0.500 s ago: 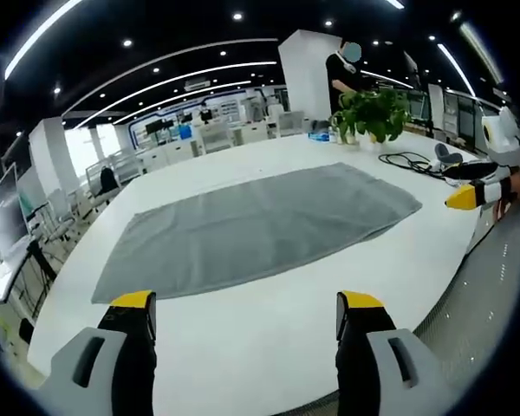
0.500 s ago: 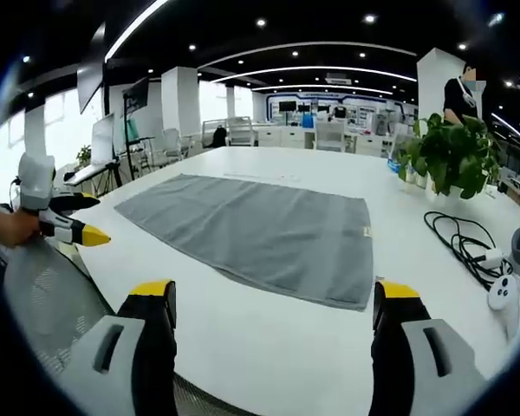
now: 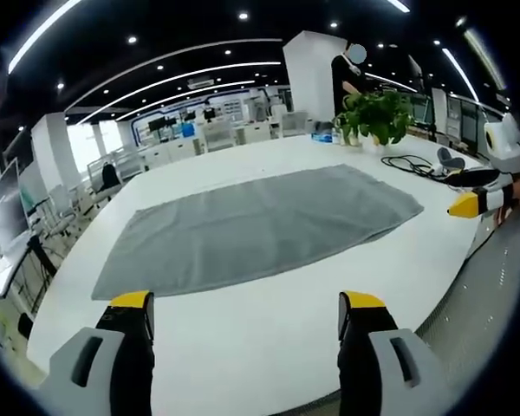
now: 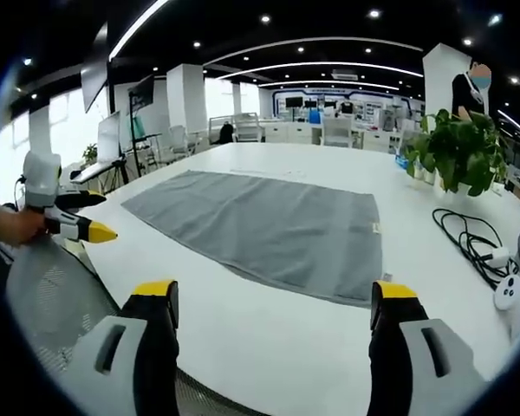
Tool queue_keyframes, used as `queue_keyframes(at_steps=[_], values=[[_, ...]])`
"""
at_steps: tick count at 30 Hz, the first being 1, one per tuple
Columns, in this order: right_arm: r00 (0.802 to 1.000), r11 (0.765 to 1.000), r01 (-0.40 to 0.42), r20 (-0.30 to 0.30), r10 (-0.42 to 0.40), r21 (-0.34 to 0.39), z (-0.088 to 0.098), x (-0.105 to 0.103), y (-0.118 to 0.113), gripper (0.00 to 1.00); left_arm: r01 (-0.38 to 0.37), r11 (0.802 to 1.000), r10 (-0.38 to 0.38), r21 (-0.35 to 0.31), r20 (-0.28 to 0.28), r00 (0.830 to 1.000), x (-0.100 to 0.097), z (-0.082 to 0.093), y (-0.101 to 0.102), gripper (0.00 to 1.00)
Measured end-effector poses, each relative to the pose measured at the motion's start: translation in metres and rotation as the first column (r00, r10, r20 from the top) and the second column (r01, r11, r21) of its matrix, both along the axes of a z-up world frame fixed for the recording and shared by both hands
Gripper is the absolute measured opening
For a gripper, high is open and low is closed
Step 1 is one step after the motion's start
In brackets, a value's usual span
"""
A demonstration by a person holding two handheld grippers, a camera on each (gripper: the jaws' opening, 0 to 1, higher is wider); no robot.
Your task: Fold the towel on the table until its edges align and the towel forms a compact rectangular stack.
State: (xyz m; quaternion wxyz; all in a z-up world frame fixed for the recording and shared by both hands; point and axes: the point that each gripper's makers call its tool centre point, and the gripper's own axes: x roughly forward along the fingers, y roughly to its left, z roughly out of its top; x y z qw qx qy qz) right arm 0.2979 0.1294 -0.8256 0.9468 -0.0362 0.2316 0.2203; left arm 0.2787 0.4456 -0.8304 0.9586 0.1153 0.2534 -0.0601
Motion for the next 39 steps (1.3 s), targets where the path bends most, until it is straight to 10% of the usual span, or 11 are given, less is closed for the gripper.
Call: queue_keyframes(at_steps=[39], values=[[0.999,0.999,0.034,-0.017,-0.035,-0.023,-0.0038,0.0,-0.0091,0.93,0.032,0.999,-0.032,-0.001,0.038,0.999,0.0007,0.0069,-0.0052,0.89]])
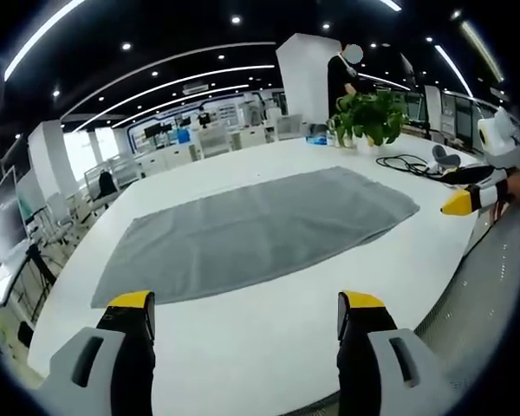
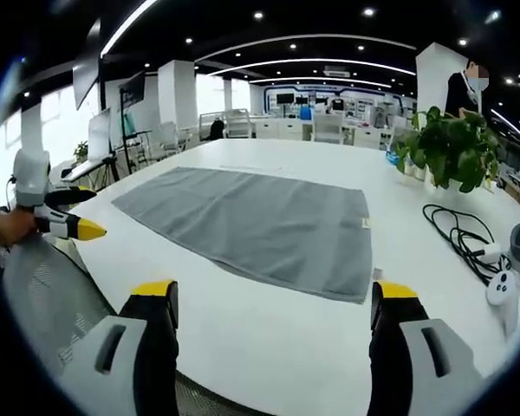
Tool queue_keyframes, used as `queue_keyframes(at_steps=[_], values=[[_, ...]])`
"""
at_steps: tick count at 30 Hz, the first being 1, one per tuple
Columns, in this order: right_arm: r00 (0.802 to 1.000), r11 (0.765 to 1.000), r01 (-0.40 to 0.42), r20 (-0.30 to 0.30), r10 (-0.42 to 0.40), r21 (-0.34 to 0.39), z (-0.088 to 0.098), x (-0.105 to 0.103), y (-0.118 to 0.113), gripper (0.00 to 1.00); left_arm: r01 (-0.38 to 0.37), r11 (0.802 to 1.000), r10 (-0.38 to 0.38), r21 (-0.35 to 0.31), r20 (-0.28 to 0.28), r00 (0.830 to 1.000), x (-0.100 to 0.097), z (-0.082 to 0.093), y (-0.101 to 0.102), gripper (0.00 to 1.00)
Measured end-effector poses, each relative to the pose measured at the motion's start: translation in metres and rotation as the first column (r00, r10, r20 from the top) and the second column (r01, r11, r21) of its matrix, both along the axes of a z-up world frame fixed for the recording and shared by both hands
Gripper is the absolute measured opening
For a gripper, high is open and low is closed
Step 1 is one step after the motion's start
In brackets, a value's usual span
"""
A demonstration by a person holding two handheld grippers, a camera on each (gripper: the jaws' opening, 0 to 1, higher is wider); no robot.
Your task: Fold the towel on the table until its edges align and the towel forms a compact rectangular stack.
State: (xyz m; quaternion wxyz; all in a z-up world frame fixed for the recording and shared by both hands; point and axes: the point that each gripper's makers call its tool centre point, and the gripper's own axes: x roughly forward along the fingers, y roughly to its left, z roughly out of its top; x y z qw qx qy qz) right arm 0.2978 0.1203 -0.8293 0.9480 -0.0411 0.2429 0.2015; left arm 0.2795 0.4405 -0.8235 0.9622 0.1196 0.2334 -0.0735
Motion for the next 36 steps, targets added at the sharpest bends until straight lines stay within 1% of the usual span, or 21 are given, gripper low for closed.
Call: queue_keyframes(at_steps=[8,9,10,12,14,17,22,24,25,27,31,34,36], values=[[1.0,1.0,0.027,0.01,-0.027,-0.005,0.001,0.003,-0.006,0.93,0.018,1.0,-0.018,-0.013,0.012,1.0,0.003,0.0,-0.002,0.89],[1.0,1.0,0.028,0.009,-0.028,-0.007,0.001,0.003,-0.006,0.93,0.024,0.999,-0.023,-0.026,0.029,0.999,0.004,0.003,-0.003,0.89],[1.0,1.0,0.028,0.009,-0.028,-0.014,0.0,0.002,-0.006,0.93,0.023,0.999,-0.022,-0.032,0.034,0.999,0.004,0.004,-0.003,0.9],[1.0,0.999,0.025,0.019,-0.025,-0.027,0.002,0.003,-0.007,0.93,0.022,0.999,-0.021,-0.036,0.029,0.999,0.004,0.002,-0.002,0.9],[1.0,0.999,0.024,0.015,-0.024,-0.03,0.001,0.003,-0.007,0.93,0.028,0.999,-0.027,-0.037,0.022,0.999,0.004,0.001,-0.004,0.9],[0.999,0.999,0.028,0.018,-0.027,-0.034,0.001,0.003,-0.009,0.93,0.041,0.998,-0.039,-0.043,0.028,0.999,0.004,0.001,-0.006,0.89],[0.999,0.998,0.049,0.003,-0.049,-0.033,-0.001,0.002,-0.014,0.92,0.049,0.998,-0.048,-0.047,0.014,0.999,0.002,-0.001,-0.009,0.89],[0.999,0.998,0.045,0.004,-0.045,-0.037,-0.001,0.002,-0.014,0.91,0.052,0.998,-0.052,-0.039,0.015,0.999,0.002,0.0,-0.01,0.89],[0.999,0.998,0.045,0.005,-0.045,-0.04,-0.001,0.002,-0.014,0.92,0.06,0.998,-0.06,-0.023,0.018,0.998,0.003,0.0,-0.01,0.89],[0.999,0.998,0.043,0.016,-0.042,-0.045,0.001,0.002,-0.015,0.93,0.068,0.998,-0.068,-0.017,0.021,0.997,0.003,0.0,-0.011,0.89],[0.999,0.998,0.047,0.015,-0.047,-0.034,0.004,0.002,-0.016,0.92,0.068,0.997,-0.068,-0.022,0.017,0.998,0.003,0.005,-0.01,0.9],[0.997,0.998,0.063,0.051,-0.062,-0.003,0.014,0.007,-0.018,0.95,0.072,0.997,-0.072,-0.032,0.004,0.997,0.004,0.009,-0.009,0.9],[0.998,0.998,0.056,0.043,-0.055,-0.01,0.014,0.009,-0.02,0.95,0.07,0.997,-0.071,-0.041,-0.005,0.997,0.006,0.011,-0.009,0.9]])
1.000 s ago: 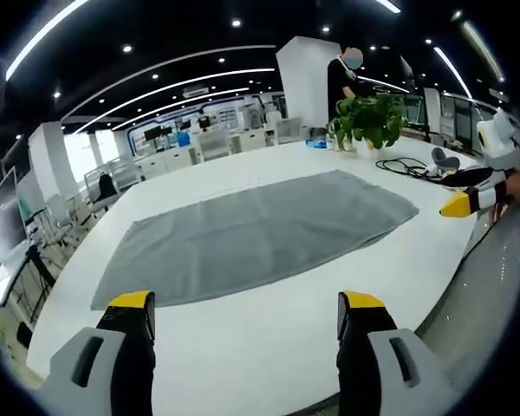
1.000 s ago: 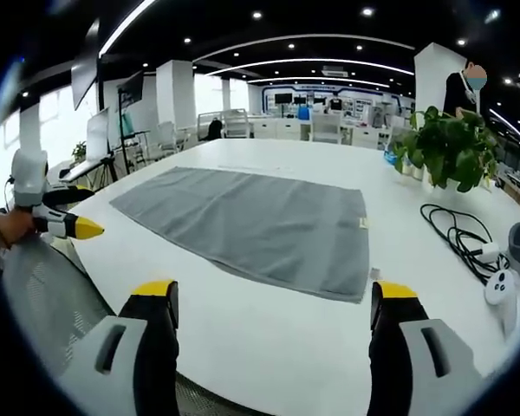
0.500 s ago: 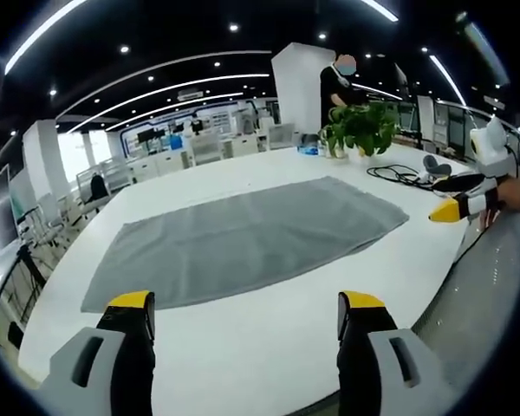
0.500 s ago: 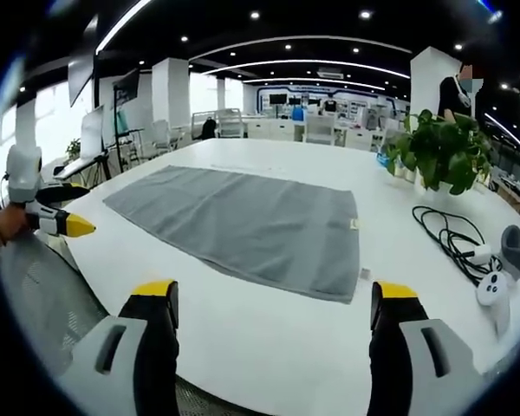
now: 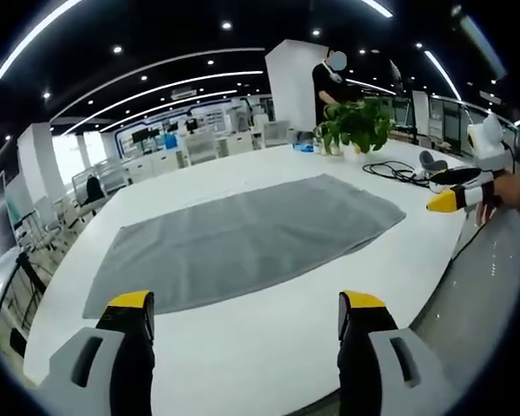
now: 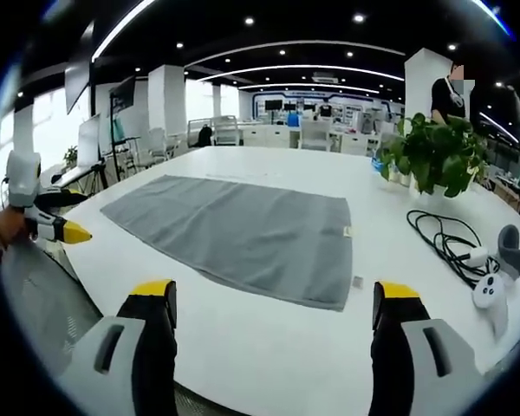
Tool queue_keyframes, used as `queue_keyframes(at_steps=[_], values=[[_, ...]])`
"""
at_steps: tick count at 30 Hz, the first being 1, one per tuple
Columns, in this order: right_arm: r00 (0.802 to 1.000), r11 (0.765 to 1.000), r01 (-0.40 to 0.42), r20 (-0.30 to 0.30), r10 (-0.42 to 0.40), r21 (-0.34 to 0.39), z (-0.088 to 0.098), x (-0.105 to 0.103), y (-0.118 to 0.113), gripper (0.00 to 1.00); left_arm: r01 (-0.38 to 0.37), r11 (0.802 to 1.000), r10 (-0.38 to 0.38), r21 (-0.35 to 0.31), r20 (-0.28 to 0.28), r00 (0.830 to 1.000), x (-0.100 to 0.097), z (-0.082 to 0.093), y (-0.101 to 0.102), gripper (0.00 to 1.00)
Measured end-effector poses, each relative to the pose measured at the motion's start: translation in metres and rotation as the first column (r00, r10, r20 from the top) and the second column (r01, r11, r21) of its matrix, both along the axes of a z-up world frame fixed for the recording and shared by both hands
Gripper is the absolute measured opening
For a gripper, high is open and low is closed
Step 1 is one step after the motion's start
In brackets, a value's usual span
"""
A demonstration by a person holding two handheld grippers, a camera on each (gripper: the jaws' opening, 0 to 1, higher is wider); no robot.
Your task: Fold the towel on the table until its edges align and the towel forms a compact rectangular stack.
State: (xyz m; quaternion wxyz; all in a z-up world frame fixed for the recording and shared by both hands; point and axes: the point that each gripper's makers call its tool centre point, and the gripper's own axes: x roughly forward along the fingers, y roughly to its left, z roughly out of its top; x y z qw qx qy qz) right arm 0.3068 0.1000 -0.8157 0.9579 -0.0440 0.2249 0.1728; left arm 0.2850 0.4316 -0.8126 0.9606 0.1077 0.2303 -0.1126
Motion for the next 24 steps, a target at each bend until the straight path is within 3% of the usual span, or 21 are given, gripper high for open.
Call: queue_keyframes(at_steps=[7,9,12,24], values=[[0.998,0.998,-0.053,0.023,0.054,-0.045,0.02,0.011,-0.018,0.92,0.14,0.99,-0.14,0.008,-0.002,0.99,0.01,0.016,-0.034,0.85],[0.997,0.997,-0.066,0.038,0.067,-0.042,0.027,0.013,-0.022,0.93,0.201,0.979,-0.201,0.035,-0.002,0.98,0.013,0.021,-0.047,0.83],[0.995,0.996,-0.079,0.058,0.082,-0.044,0.042,0.016,-0.035,0.95,0.251,0.968,-0.251,0.006,0.023,0.968,0.017,0.035,-0.067,0.83],[0.988,0.996,-0.084,0.128,0.088,-0.04,0.096,0.031,-0.074,0.95,0.377,0.926,-0.375,-0.022,0.08,0.924,0.032,0.077,-0.111,0.81]])
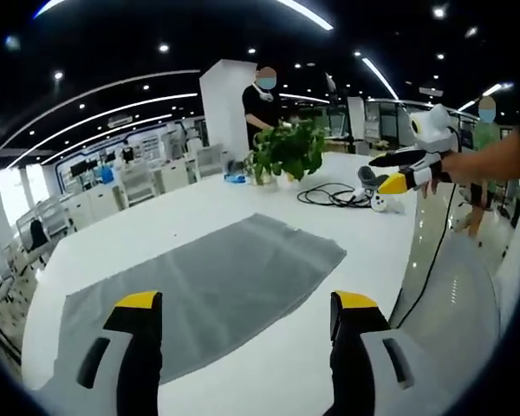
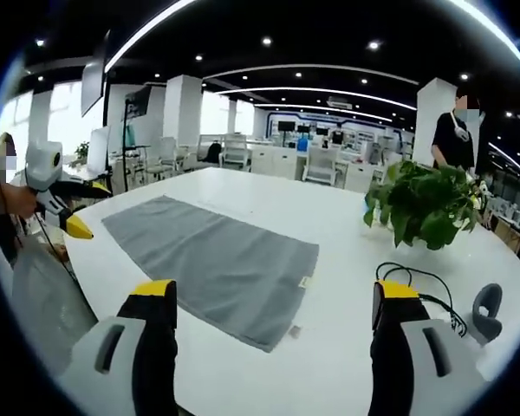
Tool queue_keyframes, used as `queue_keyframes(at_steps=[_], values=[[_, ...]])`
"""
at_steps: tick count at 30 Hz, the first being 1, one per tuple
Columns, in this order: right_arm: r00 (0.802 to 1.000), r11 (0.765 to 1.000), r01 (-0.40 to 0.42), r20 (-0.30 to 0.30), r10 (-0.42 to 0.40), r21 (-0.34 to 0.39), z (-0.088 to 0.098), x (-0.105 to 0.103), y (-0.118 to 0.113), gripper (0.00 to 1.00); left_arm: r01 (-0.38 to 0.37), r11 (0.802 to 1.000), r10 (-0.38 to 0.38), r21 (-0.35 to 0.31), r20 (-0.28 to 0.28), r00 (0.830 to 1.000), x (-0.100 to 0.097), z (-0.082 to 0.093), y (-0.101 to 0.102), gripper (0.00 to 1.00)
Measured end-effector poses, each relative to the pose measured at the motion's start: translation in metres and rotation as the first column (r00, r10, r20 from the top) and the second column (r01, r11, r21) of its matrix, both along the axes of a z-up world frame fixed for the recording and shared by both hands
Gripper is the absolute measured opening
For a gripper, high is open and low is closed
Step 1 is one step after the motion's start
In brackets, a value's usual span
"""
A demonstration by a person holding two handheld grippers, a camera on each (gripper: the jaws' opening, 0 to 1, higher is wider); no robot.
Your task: Fold the towel on the table until its edges align and the towel forms a compact rectangular stack.
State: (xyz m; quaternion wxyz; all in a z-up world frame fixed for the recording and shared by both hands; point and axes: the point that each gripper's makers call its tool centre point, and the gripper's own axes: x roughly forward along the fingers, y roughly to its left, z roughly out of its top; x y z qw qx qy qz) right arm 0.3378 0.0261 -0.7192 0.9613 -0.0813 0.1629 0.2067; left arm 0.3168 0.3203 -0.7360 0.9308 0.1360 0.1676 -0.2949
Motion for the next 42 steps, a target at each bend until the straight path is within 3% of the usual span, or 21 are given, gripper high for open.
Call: queue_keyframes(at_steps=[6,10,15,24,32,42], values=[[0.997,0.994,-0.055,0.049,0.06,-0.096,0.025,0.011,-0.007,0.96,0.07,0.997,-0.07,-0.045,-0.001,0.998,0.004,0.016,-0.022,0.82],[0.996,0.996,-0.053,0.07,0.059,-0.077,0.044,0.018,-0.016,0.97,0.116,0.993,-0.115,-0.03,0.013,0.993,0.008,0.021,-0.037,0.82],[0.994,0.996,-0.046,0.097,0.054,-0.08,0.07,0.029,-0.034,0.97,0.164,0.985,-0.163,-0.06,0.013,0.986,0.014,0.03,-0.061,0.82],[0.99,0.998,-0.03,0.139,0.037,-0.057,0.104,0.05,-0.056,0.97,0.284,0.958,-0.283,-0.05,0.027,0.959,0.017,0.04,-0.115,0.81],[0.993,0.998,-0.03,0.114,0.037,-0.06,0.1,0.071,-0.063,0.94,0.341,0.938,-0.341,-0.059,0.012,0.94,0.024,0.04,-0.154,0.79],[0.996,0.996,-0.055,0.066,0.06,-0.075,0.077,0.105,-0.059,0.84,0.388,0.921,-0.388,-0.017,-0.003,0.922,0.031,0.03,-0.187,0.76]])
